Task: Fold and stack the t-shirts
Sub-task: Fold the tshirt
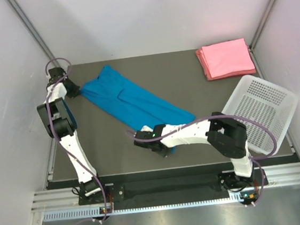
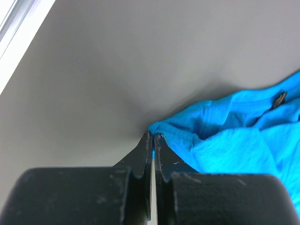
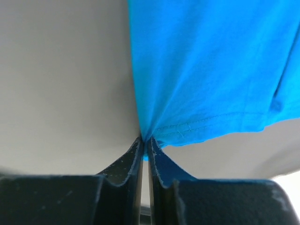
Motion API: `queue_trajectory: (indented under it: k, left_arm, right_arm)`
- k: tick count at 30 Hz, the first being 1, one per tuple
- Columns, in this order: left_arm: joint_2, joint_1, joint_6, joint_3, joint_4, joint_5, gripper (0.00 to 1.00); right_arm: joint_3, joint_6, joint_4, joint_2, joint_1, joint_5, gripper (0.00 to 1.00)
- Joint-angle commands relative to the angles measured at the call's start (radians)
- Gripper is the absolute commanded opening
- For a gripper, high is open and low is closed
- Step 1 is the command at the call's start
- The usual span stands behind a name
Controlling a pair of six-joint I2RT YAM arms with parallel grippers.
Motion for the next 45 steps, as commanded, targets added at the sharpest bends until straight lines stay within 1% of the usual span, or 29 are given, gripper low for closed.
queue_trajectory:
  k: [1,4,6,8,9,10,11,14,17,18,19,21,22,23,24,25,27,28,29,30,31,32,34,35,36,37,39,40,45]
  left_arm:
    - [0.068,0.022,0.001,0.055,0.085,-0.018,0.0]
    - [0.119,0.031,-0.006,0.141,0.068,0.005,0.0]
    - [0.148,0.039,-0.015,0.188,0.094,0.086,0.0]
    - [0.163,0.043,-0.029,0.233,0.098,0.151,0.03]
    - [0.162,0.048,-0.034,0.239,0.094,0.165,0.07]
    - [0.154,0.049,-0.049,0.239,0.075,0.17,0.14]
    - [0.131,0.052,-0.052,0.229,0.059,0.162,0.27]
    - [0.069,0.056,-0.055,0.196,-0.004,0.096,0.43]
    - [0.025,0.057,-0.042,0.207,-0.091,0.033,0.46]
    - [0.013,0.059,-0.038,0.207,-0.115,0.015,0.46]
    - [-0.004,0.059,-0.037,0.198,-0.135,0.016,0.46]
    - [-0.073,0.059,-0.049,0.123,-0.182,0.009,0.46]
    - [-0.103,0.059,-0.051,0.025,-0.183,0.021,0.46]
    - [-0.172,0.057,-0.055,-0.029,-0.179,0.027,0.46]
    - [-0.209,0.056,-0.055,-0.091,-0.157,0.03,0.47]
    - [-0.244,0.056,-0.057,-0.208,-0.147,0.022,0.47]
    - [-0.35,0.054,-0.054,-0.316,-0.107,0.016,0.47]
    - [-0.416,0.056,-0.061,-0.409,-0.1,0.007,0.47]
    - [-0.451,0.048,-0.064,-0.455,-0.087,0.024,0.47]
    - [-0.487,0.04,-0.078,-0.504,-0.049,0.056,0.47]
    - [-0.522,0.03,-0.086,-0.61,-0.016,0.099,0.46]
    - [-0.594,-0.008,-0.092,-0.656,0.004,0.166,0.46]
    - [-0.704,-0.062,-0.106,-0.78,0.021,0.188,0.46]
    - [-0.746,-0.129,-0.115,-0.828,0.033,0.191,0.46]
    - [-0.79,-0.165,-0.127,-0.877,0.048,0.196,0.46]
    - [-0.87,-0.231,-0.14,-0.966,0.062,0.191,0.47]
    - [-0.948,-0.292,-0.199,-1.06,0.087,0.222,0.47]
    - [-1.026,-0.361,-0.225,-1.157,0.131,0.231,0.47]
    - [-1.205,-0.493,-0.383,-1.374,0.183,0.216,0.47]
  right_arm:
    - [0.109,0.134,-0.123,0.039,0.074,-0.104,0.09]
    - [0.158,0.147,-0.148,0.042,0.093,-0.111,0.18]
    - [0.167,0.152,-0.148,0.013,0.095,-0.114,0.25]
    - [0.176,0.135,-0.139,-0.013,0.09,-0.127,0.33]
    - [0.18,0.126,-0.137,-0.044,0.081,-0.134,0.34]
    - [0.183,0.115,-0.134,-0.059,0.071,-0.154,0.35]
    - [0.183,0.095,-0.118,-0.078,0.06,-0.162,0.36]
    - [0.178,0.04,-0.087,-0.169,-0.009,-0.203,0.37]
    - [0.155,-0.01,-0.021,-0.222,-0.119,-0.251,0.39]
    - [0.144,-0.024,0.025,-0.249,-0.196,-0.292,0.39]
    - [0.131,-0.036,0.039,-0.259,-0.239,-0.323,0.39]
    - [0.141,-0.095,0.047,-0.259,-0.357,-0.369,0.39]
    - [0.146,-0.115,0.071,-0.257,-0.392,-0.427,0.43]
    - [0.152,-0.145,0.076,-0.239,-0.431,-0.441,0.44]
    - [0.176,-0.158,0.076,-0.222,-0.509,-0.491,0.44]
    - [0.193,-0.168,0.062,-0.201,-0.549,-0.525,0.44]
    - [0.227,-0.207,0.039,-0.132,-0.632,-0.559,0.42]
    - [0.242,-0.234,0.022,-0.112,-0.655,-0.582,0.41]
    - [0.25,-0.251,0.012,-0.077,-0.673,-0.596,0.4]
    - [0.249,-0.262,0.007,-0.063,-0.704,-0.611,0.39]
    - [0.243,-0.268,0.005,-0.05,-0.718,-0.616,0.38]
    - [0.233,-0.279,0.004,-0.032,-0.73,-0.619,0.38]
    - [0.203,-0.312,0.002,-0.018,-0.755,-0.644,0.37]
    - [0.192,-0.316,0.014,-0.012,-0.767,-0.648,0.37]
    - [0.166,-0.317,0.028,-0.013,-0.776,-0.677,0.37]
    - [0.155,-0.32,0.034,-0.013,-0.784,-0.697,0.37]
    - [0.124,-0.327,0.041,-0.02,-0.792,-0.708,0.37]
    - [0.114,-0.336,0.041,-0.021,-0.793,-0.713,0.37]
    - [0.046,-0.35,0.082,-0.018,-0.796,-0.746,0.37]
